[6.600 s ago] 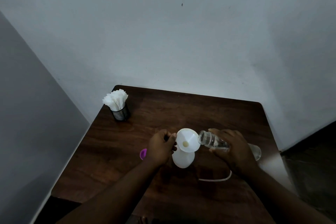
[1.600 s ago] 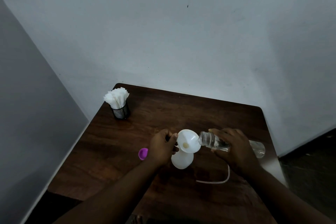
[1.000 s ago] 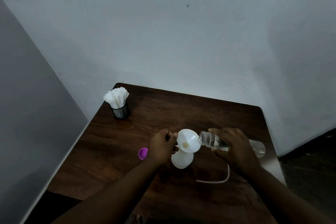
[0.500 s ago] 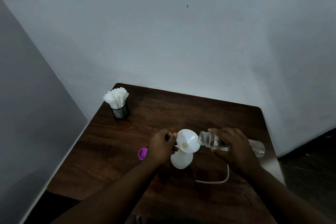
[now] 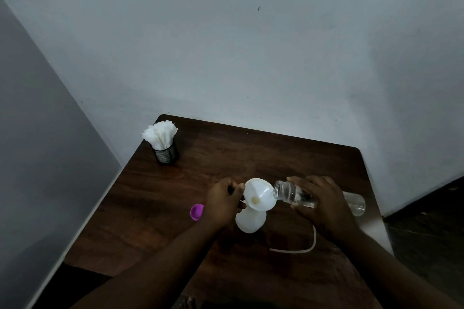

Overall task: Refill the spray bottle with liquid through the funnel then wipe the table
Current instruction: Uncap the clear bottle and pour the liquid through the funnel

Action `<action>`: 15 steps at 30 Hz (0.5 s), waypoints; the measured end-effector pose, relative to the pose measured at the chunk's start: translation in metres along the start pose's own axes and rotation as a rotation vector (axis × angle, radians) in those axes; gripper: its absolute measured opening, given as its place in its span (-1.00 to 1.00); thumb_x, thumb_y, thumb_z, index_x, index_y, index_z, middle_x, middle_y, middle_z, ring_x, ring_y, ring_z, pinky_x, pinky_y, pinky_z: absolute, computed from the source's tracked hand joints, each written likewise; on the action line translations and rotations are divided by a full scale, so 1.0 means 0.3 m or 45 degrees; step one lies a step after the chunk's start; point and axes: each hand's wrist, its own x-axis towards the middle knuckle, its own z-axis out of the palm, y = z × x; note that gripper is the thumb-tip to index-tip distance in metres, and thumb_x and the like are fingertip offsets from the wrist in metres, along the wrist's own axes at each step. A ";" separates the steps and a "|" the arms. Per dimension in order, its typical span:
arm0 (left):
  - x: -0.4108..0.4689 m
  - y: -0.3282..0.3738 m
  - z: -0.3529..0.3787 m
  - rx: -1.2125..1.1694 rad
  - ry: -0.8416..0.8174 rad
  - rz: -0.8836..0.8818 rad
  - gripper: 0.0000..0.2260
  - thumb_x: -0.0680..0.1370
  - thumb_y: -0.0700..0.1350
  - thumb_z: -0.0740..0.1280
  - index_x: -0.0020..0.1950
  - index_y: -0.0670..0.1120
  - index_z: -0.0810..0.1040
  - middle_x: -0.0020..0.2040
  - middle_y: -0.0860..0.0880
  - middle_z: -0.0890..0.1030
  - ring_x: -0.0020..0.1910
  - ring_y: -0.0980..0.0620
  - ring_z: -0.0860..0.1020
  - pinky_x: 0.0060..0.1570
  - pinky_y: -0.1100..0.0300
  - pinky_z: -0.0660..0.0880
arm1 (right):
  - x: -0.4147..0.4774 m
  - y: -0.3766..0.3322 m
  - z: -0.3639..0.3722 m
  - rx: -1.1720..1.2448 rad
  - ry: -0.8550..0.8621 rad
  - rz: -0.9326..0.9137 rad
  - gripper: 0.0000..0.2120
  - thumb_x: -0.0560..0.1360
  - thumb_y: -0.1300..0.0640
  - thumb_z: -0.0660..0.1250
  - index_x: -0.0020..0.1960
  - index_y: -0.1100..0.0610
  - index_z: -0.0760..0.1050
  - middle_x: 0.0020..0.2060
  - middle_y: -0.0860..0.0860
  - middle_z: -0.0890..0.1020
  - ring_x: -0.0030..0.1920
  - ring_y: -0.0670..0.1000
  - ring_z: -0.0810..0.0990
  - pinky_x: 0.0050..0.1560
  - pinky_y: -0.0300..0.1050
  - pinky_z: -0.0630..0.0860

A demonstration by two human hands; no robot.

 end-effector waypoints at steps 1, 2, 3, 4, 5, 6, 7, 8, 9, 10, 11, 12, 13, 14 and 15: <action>0.000 -0.001 0.000 -0.004 0.000 -0.001 -0.78 0.65 -0.12 0.34 -0.14 -0.21 0.54 -0.22 -0.12 0.71 -0.32 -0.02 0.70 -0.32 0.12 0.62 | 0.000 -0.001 0.000 0.005 0.005 -0.005 -0.33 0.29 -0.12 0.58 0.37 -0.15 0.49 0.09 -0.11 0.61 0.09 -0.05 0.45 0.06 -0.08 0.41; 0.001 -0.001 0.000 -0.009 -0.001 -0.005 -0.78 0.65 -0.12 0.34 -0.14 -0.21 0.54 -0.22 -0.12 0.71 -0.33 -0.02 0.70 -0.32 0.11 0.61 | 0.001 -0.002 -0.002 0.008 0.013 -0.011 -0.34 0.29 -0.11 0.59 0.36 -0.15 0.49 0.09 -0.10 0.61 0.09 -0.06 0.45 0.05 -0.09 0.40; 0.001 -0.002 0.001 -0.016 -0.002 -0.010 -0.78 0.65 -0.12 0.34 -0.13 -0.23 0.54 -0.22 -0.12 0.71 -0.33 -0.02 0.70 -0.31 0.11 0.61 | 0.000 -0.003 -0.003 0.009 0.019 -0.015 -0.34 0.29 -0.10 0.59 0.36 -0.14 0.50 0.08 -0.10 0.61 0.08 -0.06 0.46 0.05 -0.11 0.39; 0.002 -0.002 0.001 -0.019 -0.002 -0.014 -0.78 0.65 -0.12 0.34 -0.13 -0.23 0.54 -0.22 -0.12 0.71 -0.33 -0.01 0.69 -0.31 0.11 0.61 | -0.001 -0.004 -0.003 0.011 0.022 -0.015 -0.33 0.28 -0.09 0.60 0.36 -0.14 0.50 0.08 -0.10 0.61 0.08 -0.05 0.46 0.04 -0.12 0.38; 0.002 -0.002 0.001 -0.019 -0.001 -0.017 -0.77 0.65 -0.12 0.34 -0.12 -0.24 0.54 -0.22 -0.12 0.71 -0.33 -0.01 0.70 -0.31 0.11 0.61 | -0.001 -0.005 -0.004 0.012 0.024 -0.014 -0.33 0.28 -0.08 0.61 0.35 -0.14 0.50 0.08 -0.10 0.61 0.08 -0.04 0.47 0.04 -0.12 0.38; 0.001 -0.001 0.001 -0.016 -0.001 -0.018 -0.77 0.65 -0.12 0.34 -0.12 -0.25 0.54 -0.22 -0.12 0.71 -0.33 -0.01 0.70 -0.31 0.11 0.62 | -0.001 -0.005 -0.006 0.013 0.024 -0.014 -0.33 0.28 -0.08 0.61 0.35 -0.14 0.50 0.08 -0.10 0.61 0.08 -0.04 0.47 0.03 -0.11 0.38; 0.000 -0.001 0.001 -0.012 -0.001 -0.018 -0.77 0.65 -0.11 0.34 -0.12 -0.25 0.54 -0.22 -0.12 0.71 -0.33 -0.01 0.70 -0.31 0.11 0.62 | -0.002 -0.007 -0.006 0.011 0.026 -0.014 -0.33 0.27 -0.07 0.61 0.35 -0.14 0.50 0.08 -0.10 0.61 0.08 -0.03 0.47 0.03 -0.10 0.39; 0.000 0.000 0.001 -0.011 0.000 -0.020 -0.77 0.65 -0.11 0.34 -0.12 -0.25 0.54 -0.22 -0.11 0.71 -0.32 -0.02 0.70 -0.31 0.11 0.62 | -0.001 -0.010 -0.006 0.008 0.029 -0.015 -0.33 0.27 -0.07 0.61 0.35 -0.15 0.50 0.08 -0.10 0.62 0.08 -0.02 0.48 0.03 -0.09 0.40; 0.000 0.000 0.001 -0.012 0.002 -0.023 -0.77 0.65 -0.11 0.34 -0.12 -0.25 0.54 -0.22 -0.11 0.71 -0.32 -0.02 0.70 -0.31 0.12 0.61 | -0.002 -0.012 -0.006 0.005 0.030 -0.014 -0.33 0.27 -0.07 0.61 0.35 -0.14 0.50 0.08 -0.10 0.62 0.08 -0.02 0.48 0.03 -0.07 0.41; -0.001 0.000 0.001 -0.012 0.004 -0.027 -0.77 0.65 -0.11 0.34 -0.12 -0.24 0.54 -0.22 -0.11 0.71 -0.32 -0.02 0.70 -0.31 0.12 0.61 | -0.003 -0.014 -0.005 0.005 0.030 -0.012 -0.33 0.27 -0.06 0.62 0.35 -0.14 0.50 0.08 -0.09 0.62 0.09 -0.02 0.48 0.03 -0.06 0.42; -0.002 0.001 0.000 -0.011 0.005 -0.026 -0.77 0.65 -0.11 0.34 -0.12 -0.24 0.54 -0.22 -0.11 0.71 -0.32 -0.03 0.70 -0.31 0.12 0.62 | -0.004 -0.015 -0.003 0.008 0.031 -0.008 -0.32 0.27 -0.06 0.62 0.35 -0.14 0.49 0.09 -0.09 0.62 0.09 -0.01 0.48 0.04 -0.06 0.42; -0.003 0.001 0.000 -0.008 0.004 -0.024 -0.77 0.65 -0.11 0.34 -0.12 -0.24 0.54 -0.22 -0.11 0.71 -0.32 -0.03 0.70 -0.31 0.12 0.62 | -0.005 -0.014 -0.002 0.011 0.030 -0.006 -0.32 0.27 -0.06 0.62 0.35 -0.14 0.49 0.09 -0.10 0.61 0.10 -0.02 0.48 0.05 -0.06 0.41; -0.003 0.001 0.000 -0.005 0.002 -0.021 -0.77 0.65 -0.11 0.33 -0.12 -0.24 0.54 -0.22 -0.11 0.71 -0.32 -0.02 0.70 -0.31 0.12 0.62 | -0.006 -0.014 -0.002 0.011 0.025 -0.002 -0.32 0.27 -0.06 0.61 0.35 -0.14 0.49 0.09 -0.10 0.61 0.10 -0.02 0.48 0.05 -0.07 0.40; -0.003 0.002 -0.001 0.002 0.001 -0.018 -0.77 0.65 -0.11 0.33 -0.12 -0.25 0.54 -0.22 -0.11 0.71 -0.32 -0.02 0.70 -0.31 0.12 0.62 | -0.007 -0.015 -0.003 0.006 0.019 0.000 -0.32 0.27 -0.07 0.61 0.36 -0.15 0.48 0.10 -0.10 0.61 0.11 -0.02 0.47 0.06 -0.08 0.39; -0.003 0.003 -0.001 0.009 0.001 -0.015 -0.77 0.65 -0.11 0.33 -0.11 -0.25 0.54 -0.22 -0.11 0.71 -0.32 -0.01 0.70 -0.32 0.14 0.62 | -0.007 -0.015 -0.004 0.000 0.015 0.002 -0.32 0.28 -0.07 0.61 0.36 -0.15 0.48 0.10 -0.10 0.61 0.11 -0.03 0.47 0.07 -0.09 0.38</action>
